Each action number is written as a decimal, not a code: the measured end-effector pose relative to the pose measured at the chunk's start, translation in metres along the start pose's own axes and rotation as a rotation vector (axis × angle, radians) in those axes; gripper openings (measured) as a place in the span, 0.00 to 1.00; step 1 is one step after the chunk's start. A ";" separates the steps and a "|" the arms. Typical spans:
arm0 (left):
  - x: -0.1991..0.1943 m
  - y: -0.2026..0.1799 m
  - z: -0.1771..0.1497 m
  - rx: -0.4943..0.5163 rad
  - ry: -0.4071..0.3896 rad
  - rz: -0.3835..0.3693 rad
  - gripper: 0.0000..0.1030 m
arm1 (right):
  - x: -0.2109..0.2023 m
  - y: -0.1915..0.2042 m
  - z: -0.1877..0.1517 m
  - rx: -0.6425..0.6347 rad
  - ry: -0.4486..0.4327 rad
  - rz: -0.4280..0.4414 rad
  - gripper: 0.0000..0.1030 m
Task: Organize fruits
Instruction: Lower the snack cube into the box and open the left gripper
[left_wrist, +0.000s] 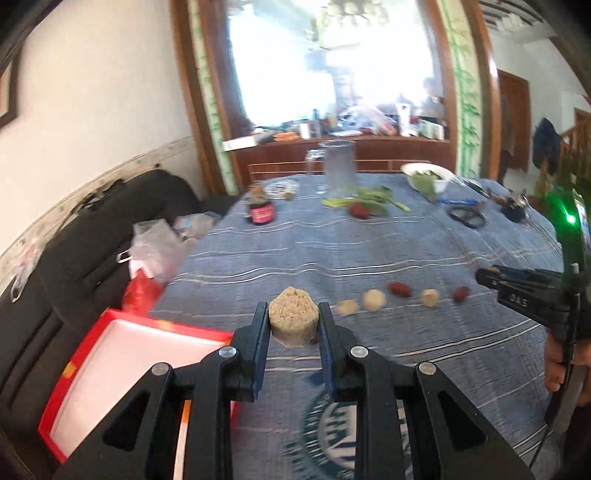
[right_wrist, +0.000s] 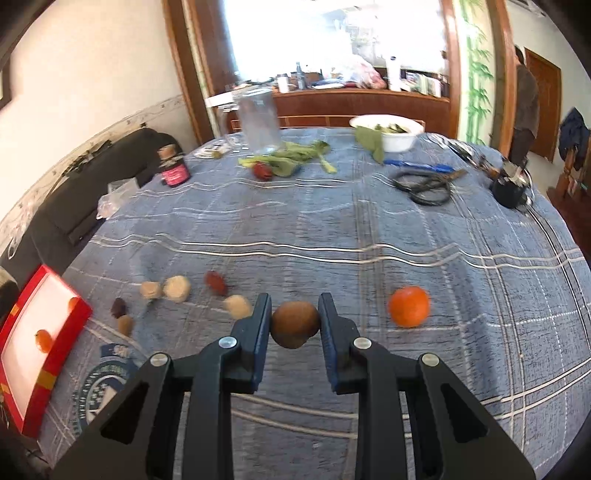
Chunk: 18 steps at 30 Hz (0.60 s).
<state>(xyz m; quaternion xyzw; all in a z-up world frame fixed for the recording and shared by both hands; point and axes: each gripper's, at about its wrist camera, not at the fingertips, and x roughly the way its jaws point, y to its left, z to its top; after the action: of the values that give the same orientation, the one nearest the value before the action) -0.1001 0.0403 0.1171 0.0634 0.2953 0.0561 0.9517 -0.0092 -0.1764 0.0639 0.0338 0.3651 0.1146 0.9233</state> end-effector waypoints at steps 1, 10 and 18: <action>-0.002 0.008 -0.003 -0.011 0.000 0.011 0.23 | -0.002 0.009 0.000 -0.012 -0.002 0.008 0.27; -0.009 0.075 -0.033 -0.112 0.019 0.124 0.23 | -0.016 0.138 -0.009 -0.151 0.003 0.210 0.27; -0.028 0.136 -0.059 -0.187 -0.012 0.250 0.23 | -0.024 0.237 -0.035 -0.267 0.044 0.361 0.27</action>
<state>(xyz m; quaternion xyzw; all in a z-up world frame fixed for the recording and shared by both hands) -0.1657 0.1752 0.1054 0.0112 0.2729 0.2010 0.9407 -0.0940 0.0477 0.0888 -0.0263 0.3545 0.3261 0.8759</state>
